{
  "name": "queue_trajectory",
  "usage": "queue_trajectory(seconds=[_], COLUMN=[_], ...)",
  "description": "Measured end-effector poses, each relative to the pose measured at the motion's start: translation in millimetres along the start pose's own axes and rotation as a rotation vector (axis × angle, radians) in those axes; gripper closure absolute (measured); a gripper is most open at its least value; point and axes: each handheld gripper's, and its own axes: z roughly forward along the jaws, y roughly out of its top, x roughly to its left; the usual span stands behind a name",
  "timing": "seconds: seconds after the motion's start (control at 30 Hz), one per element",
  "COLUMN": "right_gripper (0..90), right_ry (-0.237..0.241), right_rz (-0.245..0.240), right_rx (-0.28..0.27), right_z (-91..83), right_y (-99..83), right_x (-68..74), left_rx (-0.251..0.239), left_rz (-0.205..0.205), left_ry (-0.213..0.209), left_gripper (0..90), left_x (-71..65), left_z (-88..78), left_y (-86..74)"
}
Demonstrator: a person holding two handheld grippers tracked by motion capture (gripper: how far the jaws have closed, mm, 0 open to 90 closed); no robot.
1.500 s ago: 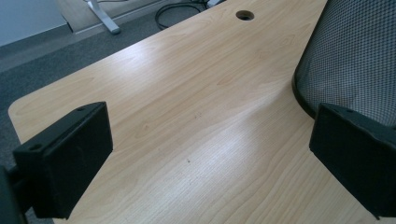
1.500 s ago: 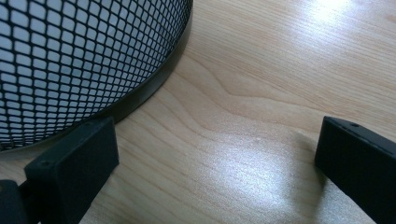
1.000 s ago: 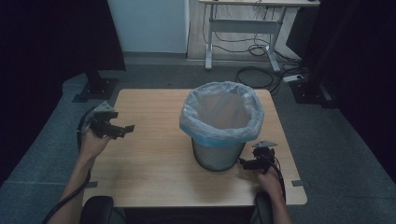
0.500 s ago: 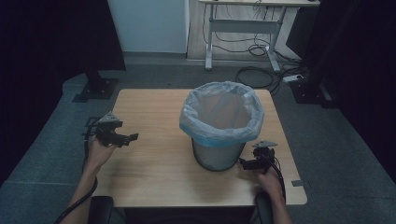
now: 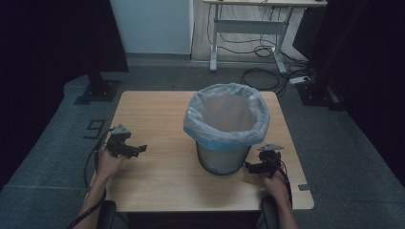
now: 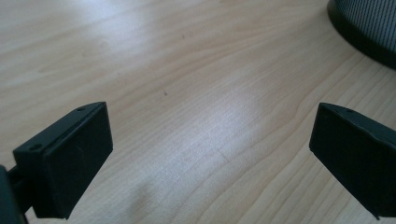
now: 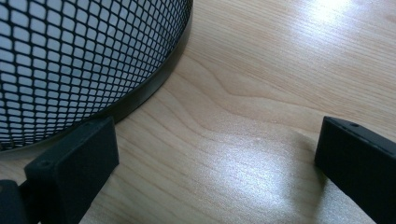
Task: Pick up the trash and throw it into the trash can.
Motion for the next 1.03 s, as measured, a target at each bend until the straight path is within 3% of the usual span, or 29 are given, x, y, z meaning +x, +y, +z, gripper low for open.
queue_trajectory(seconds=[0.23,0.77,1.03], right_gripper=[0.0,0.0,0.0], right_ry=[0.000,0.000,0.000], right_rz=[0.000,0.000,0.000], right_rx=[0.000,0.000,0.000], right_z=[0.0,0.0,0.0], right_y=[0.0,0.0,-0.1], right_x=[0.0,0.0,-0.1], left_rx=[0.027,0.139,0.135], left_rz=[0.004,0.077,0.066], left_ry=[-0.007,0.007,0.005], left_gripper=[0.0,0.0,0.0], left_x=[-4.8,-18.7,-18.0], left_z=[14.2,35.5,35.7], left_y=[-12.3,-22.5,-23.6])
